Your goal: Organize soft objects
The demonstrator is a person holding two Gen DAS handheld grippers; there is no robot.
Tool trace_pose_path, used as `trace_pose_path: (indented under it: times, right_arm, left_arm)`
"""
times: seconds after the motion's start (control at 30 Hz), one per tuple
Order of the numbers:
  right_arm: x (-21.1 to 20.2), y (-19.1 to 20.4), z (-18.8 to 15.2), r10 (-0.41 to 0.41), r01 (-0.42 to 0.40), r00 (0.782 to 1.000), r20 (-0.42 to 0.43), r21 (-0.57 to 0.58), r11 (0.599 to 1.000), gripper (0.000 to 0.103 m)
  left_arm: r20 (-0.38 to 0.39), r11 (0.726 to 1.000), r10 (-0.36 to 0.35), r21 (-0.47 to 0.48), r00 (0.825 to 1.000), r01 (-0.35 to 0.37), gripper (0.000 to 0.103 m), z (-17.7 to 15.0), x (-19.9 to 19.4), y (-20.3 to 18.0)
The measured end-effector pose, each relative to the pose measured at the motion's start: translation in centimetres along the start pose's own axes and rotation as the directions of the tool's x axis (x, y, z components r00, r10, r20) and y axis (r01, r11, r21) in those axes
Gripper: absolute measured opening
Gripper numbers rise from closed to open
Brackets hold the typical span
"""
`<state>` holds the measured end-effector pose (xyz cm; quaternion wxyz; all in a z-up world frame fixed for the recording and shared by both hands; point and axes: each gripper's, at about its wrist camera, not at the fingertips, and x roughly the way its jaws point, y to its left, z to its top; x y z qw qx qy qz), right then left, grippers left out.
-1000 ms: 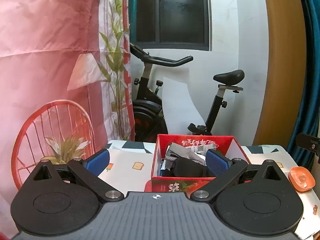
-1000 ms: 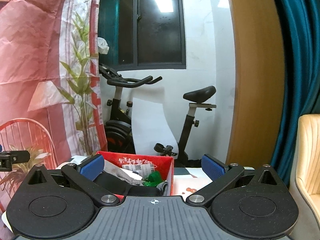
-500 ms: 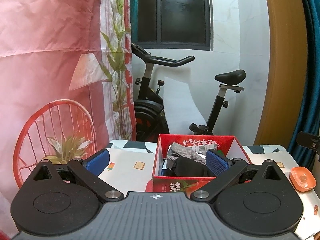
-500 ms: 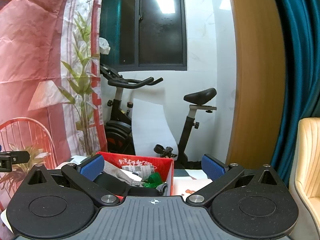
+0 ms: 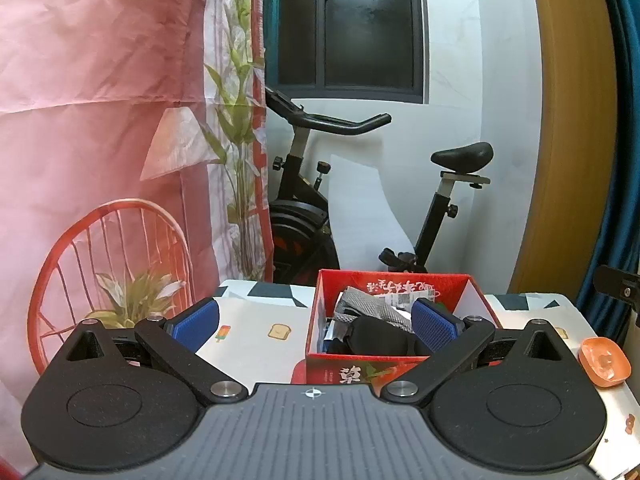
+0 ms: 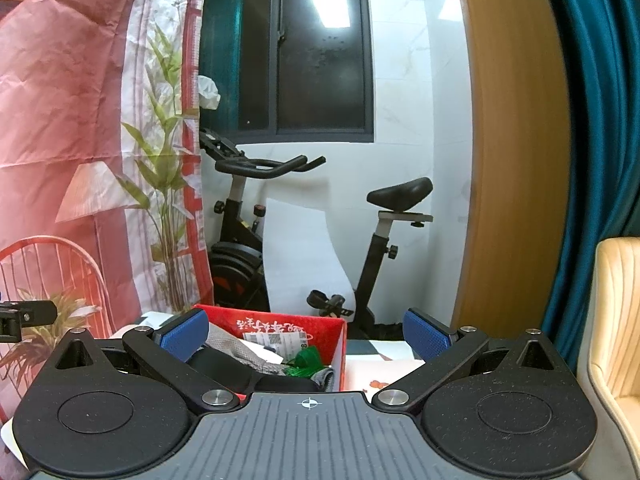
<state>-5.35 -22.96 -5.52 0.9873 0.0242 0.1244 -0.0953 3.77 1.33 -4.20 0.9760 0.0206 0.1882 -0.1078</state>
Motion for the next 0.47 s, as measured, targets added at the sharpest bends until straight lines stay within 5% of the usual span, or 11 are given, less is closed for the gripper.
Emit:
trace_pose_path:
  times: [0.47]
  right_arm:
    - [-0.25,-0.39,0.08,0.003,-0.003,1.000,0.012,-0.004,1.000,0.103]
  left_arm:
    - [0.019,1.000,-0.002,0.004,1.000,0.002,0.103,0.09,-0.46,-0.35]
